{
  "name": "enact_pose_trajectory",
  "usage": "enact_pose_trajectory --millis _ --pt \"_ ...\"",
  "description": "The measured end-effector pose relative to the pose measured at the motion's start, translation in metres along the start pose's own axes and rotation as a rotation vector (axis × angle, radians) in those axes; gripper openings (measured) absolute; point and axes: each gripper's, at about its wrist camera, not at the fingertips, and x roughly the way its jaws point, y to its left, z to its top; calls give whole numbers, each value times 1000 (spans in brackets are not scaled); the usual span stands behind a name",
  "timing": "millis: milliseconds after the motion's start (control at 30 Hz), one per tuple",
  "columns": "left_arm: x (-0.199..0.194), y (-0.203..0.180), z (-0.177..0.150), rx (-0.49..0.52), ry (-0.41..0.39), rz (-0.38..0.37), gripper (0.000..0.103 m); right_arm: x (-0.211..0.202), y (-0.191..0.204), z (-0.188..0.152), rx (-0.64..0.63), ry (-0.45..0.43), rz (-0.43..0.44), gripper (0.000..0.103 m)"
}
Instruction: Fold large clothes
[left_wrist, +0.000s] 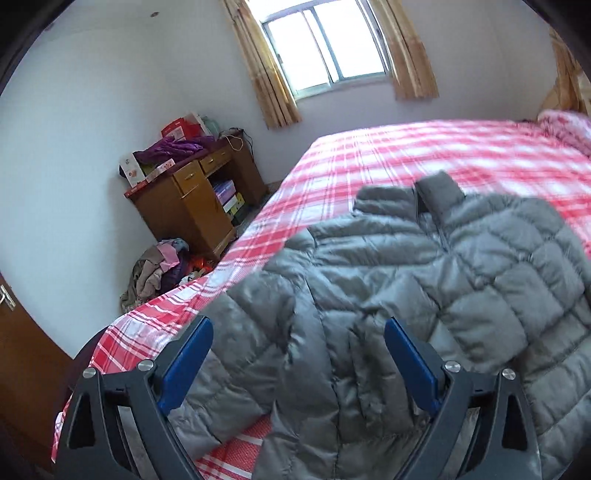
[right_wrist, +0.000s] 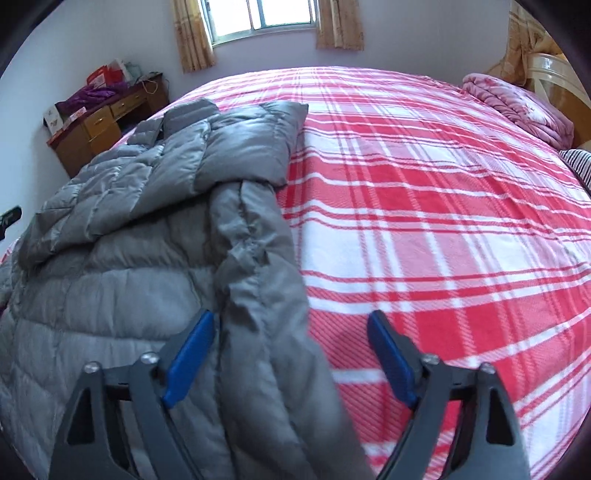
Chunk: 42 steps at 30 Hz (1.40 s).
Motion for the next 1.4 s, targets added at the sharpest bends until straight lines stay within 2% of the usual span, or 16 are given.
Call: enact_pose_trajectory --millis 133,267,367,400,500,600,667,733,1000,1267,1400 --pt "-7 -14 14 -8 -15 -81 94 -29 -6 22 -27 -19 1 67" --pt "11 -52 16 -16 24 -159 94 -38 -4 65 -8 -65 27 66" --pt "33 -77 7 2 43 -145 94 -25 12 91 -7 -117 46 65" --pt "38 -83 4 12 49 -131 94 -16 20 100 -20 -132 52 59" --pt "66 -92 -8 32 93 -88 94 16 41 110 -65 -165 36 57" --pt "84 -95 -19 44 114 -87 94 49 52 106 -98 -166 27 57" --pt "86 -96 -22 46 103 -99 94 72 57 94 -127 -130 -4 57" --pt "87 -99 -25 60 95 -99 94 87 53 87 -117 -94 1 57" --pt "104 -98 -22 56 131 -143 97 87 4 83 142 -71 115 60" --pt "113 -85 -23 32 149 -195 98 73 17 61 171 -88 50 60" --pt "120 -81 -24 15 169 -206 102 74 22 64 158 -82 29 61"
